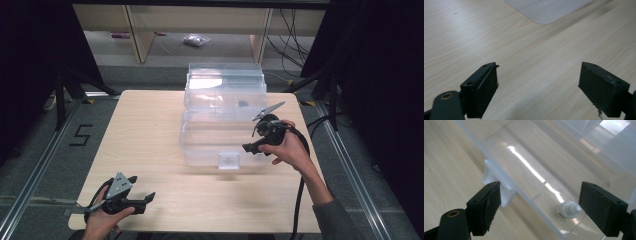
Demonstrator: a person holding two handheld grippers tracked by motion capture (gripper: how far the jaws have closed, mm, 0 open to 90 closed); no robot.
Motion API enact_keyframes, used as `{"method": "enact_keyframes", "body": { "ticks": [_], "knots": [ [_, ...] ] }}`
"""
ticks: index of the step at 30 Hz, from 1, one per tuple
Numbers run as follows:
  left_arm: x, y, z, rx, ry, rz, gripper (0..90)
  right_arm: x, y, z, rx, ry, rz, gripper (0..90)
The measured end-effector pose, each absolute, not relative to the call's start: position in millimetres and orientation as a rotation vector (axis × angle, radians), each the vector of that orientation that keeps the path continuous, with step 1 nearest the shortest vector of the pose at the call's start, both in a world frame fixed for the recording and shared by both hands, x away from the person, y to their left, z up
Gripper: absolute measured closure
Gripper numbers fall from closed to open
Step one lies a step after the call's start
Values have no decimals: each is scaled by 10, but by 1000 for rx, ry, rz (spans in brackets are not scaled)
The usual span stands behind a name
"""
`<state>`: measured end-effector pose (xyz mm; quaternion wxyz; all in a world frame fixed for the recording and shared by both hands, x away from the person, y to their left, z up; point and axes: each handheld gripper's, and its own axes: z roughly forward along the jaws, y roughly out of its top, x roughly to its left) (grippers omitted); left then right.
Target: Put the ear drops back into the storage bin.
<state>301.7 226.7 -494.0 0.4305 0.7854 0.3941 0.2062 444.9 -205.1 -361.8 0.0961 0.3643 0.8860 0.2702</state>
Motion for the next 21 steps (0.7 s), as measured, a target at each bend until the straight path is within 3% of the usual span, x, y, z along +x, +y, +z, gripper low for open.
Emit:
{"method": "enact_keyframes", "body": {
  "ticks": [21],
  "knots": [
    [3020, 2274, -4937, 1949, 976, 517, 148, 4286, -2070, -3651, 1047, 2597, 854, 179]
  ]
}}
